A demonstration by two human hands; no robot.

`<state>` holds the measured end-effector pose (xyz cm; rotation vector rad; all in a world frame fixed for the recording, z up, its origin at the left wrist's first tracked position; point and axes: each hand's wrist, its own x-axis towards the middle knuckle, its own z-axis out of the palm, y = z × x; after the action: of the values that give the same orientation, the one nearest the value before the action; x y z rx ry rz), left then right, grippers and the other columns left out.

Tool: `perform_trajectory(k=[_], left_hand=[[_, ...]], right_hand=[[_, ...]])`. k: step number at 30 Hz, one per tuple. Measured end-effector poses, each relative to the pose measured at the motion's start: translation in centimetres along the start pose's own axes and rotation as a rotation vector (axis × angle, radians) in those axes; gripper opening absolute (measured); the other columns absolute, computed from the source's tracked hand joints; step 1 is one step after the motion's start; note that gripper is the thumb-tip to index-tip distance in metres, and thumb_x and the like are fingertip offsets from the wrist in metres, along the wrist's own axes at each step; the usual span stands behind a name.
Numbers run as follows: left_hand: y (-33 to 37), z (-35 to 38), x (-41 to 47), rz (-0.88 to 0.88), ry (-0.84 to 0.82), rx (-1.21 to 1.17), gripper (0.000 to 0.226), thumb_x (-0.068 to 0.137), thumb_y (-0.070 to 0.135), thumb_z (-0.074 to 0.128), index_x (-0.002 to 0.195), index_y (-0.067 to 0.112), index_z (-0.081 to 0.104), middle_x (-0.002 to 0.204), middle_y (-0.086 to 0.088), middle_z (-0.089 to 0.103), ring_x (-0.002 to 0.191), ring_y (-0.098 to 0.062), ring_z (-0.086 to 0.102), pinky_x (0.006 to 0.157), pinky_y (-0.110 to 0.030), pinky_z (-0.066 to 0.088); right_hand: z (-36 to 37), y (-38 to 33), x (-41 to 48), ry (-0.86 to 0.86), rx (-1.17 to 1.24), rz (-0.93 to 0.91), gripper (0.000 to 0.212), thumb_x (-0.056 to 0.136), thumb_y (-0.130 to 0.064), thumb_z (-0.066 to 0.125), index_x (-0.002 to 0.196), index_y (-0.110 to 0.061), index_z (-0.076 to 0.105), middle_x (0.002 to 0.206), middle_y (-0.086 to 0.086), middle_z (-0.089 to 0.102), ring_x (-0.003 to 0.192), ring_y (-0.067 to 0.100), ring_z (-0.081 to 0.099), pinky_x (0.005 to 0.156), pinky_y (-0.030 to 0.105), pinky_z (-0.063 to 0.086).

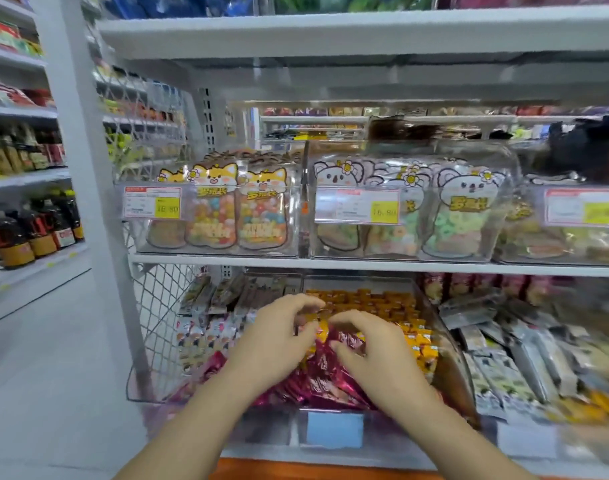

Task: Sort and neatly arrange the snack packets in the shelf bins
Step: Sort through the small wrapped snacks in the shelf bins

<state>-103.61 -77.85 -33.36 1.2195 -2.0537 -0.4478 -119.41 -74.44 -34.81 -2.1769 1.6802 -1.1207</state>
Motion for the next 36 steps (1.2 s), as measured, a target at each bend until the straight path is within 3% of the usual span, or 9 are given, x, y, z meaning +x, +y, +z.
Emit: perform_trajectory(k=[10, 14, 19, 22, 25, 27, 29, 32, 36], left_hand=[[7.6, 10.5, 3.7, 0.171, -0.11, 0.067, 0.027, 0.089, 0.024, 0.054, 0.114, 0.033, 0.061, 0.115, 0.015, 0.06, 0.107, -0.006, 0.055, 0.092, -0.031, 0.044], [9.8, 14.5, 5.4, 0.196, -0.165, 0.096, 0.024, 0.092, 0.026, 0.051, 0.114, 0.032, 0.061, 0.115, 0.012, 0.06, 0.105, -0.008, 0.055, 0.09, -0.033, 0.046], [11.8, 18.7, 7.4, 0.251, -0.201, 0.151, 0.023, 0.094, 0.027, 0.047, 0.113, 0.032, 0.06, 0.111, 0.014, 0.059, 0.099, -0.008, 0.057, 0.084, -0.029, 0.048], [12.4, 20.3, 9.0, 0.259, -0.218, 0.191, 0.024, 0.095, 0.028, 0.045, 0.114, 0.034, 0.059, 0.115, 0.015, 0.057, 0.103, -0.009, 0.055, 0.085, -0.031, 0.048], [12.6, 21.6, 10.9, 0.261, -0.211, 0.254, 0.031, 0.096, 0.028, 0.045, 0.125, 0.034, 0.053, 0.123, 0.008, 0.056, 0.112, -0.014, 0.053, 0.087, -0.031, 0.048], [12.6, 22.5, 12.2, 0.242, -0.245, 0.327, 0.038, 0.095, 0.03, 0.045, 0.133, 0.034, 0.045, 0.12, 0.002, 0.059, 0.109, -0.021, 0.056, 0.082, -0.033, 0.05], [12.3, 23.6, 13.5, 0.225, -0.314, 0.381, 0.049, 0.093, 0.032, 0.047, 0.14, 0.035, 0.033, 0.124, -0.003, 0.055, 0.108, -0.025, 0.057, 0.08, -0.035, 0.051], [11.3, 25.4, 15.5, 0.195, -0.384, 0.391, 0.072, 0.089, 0.032, 0.053, 0.146, 0.043, 0.011, 0.152, -0.002, 0.022, 0.128, -0.028, 0.041, 0.094, -0.038, 0.047], [10.6, 27.5, 17.2, 0.105, -0.429, 0.381, 0.08, 0.083, 0.038, 0.051, 0.146, 0.042, 0.003, 0.156, 0.0, 0.01, 0.137, -0.031, 0.029, 0.101, -0.042, 0.04]], right_hand=[[-8.2, 10.6, -3.3, 0.127, -0.142, 0.178, 0.024, 0.087, -0.027, 0.062, 0.111, -0.031, 0.063, 0.105, -0.017, 0.064, 0.099, 0.005, 0.058, 0.082, 0.022, 0.046], [-11.0, 15.6, -5.0, 0.163, -0.189, 0.291, 0.027, 0.088, -0.024, 0.062, 0.116, -0.027, 0.062, 0.109, -0.015, 0.064, 0.092, 0.002, 0.056, 0.077, 0.015, 0.042], [-13.4, 20.4, -6.2, 0.265, -0.244, 0.417, 0.035, 0.085, -0.022, 0.065, 0.12, -0.021, 0.059, 0.114, -0.001, 0.063, 0.099, 0.022, 0.06, 0.063, 0.026, 0.042], [-13.8, 22.2, -5.8, 0.279, -0.286, 0.449, 0.045, 0.084, -0.025, 0.067, 0.126, -0.025, 0.051, 0.116, 0.005, 0.057, 0.089, 0.029, 0.06, 0.049, 0.017, 0.032], [-13.8, 23.4, -4.4, 0.262, -0.367, 0.458, 0.059, 0.084, -0.032, 0.066, 0.137, -0.029, 0.039, 0.143, 0.004, 0.033, 0.123, 0.029, 0.045, 0.073, 0.032, 0.049], [-13.8, 23.5, -3.3, 0.198, -0.451, 0.474, 0.063, 0.087, -0.039, 0.06, 0.141, -0.031, 0.029, 0.151, 0.005, 0.018, 0.137, 0.028, 0.024, 0.091, 0.04, 0.046], [-13.8, 23.5, -2.5, 0.112, -0.513, 0.496, 0.062, 0.089, -0.045, 0.055, 0.141, -0.031, 0.024, 0.15, 0.006, 0.017, 0.138, 0.029, 0.018, 0.093, 0.038, 0.044], [-13.8, 23.9, -1.9, 0.053, -0.536, 0.523, 0.061, 0.089, -0.047, 0.054, 0.139, -0.03, 0.024, 0.143, 0.006, 0.022, 0.133, 0.028, 0.022, 0.09, 0.033, 0.043], [-13.6, 24.6, -1.7, 0.087, -0.513, 0.546, 0.06, 0.087, -0.048, 0.057, 0.134, -0.025, 0.027, 0.137, 0.006, 0.027, 0.128, 0.028, 0.027, 0.092, 0.036, 0.042]])
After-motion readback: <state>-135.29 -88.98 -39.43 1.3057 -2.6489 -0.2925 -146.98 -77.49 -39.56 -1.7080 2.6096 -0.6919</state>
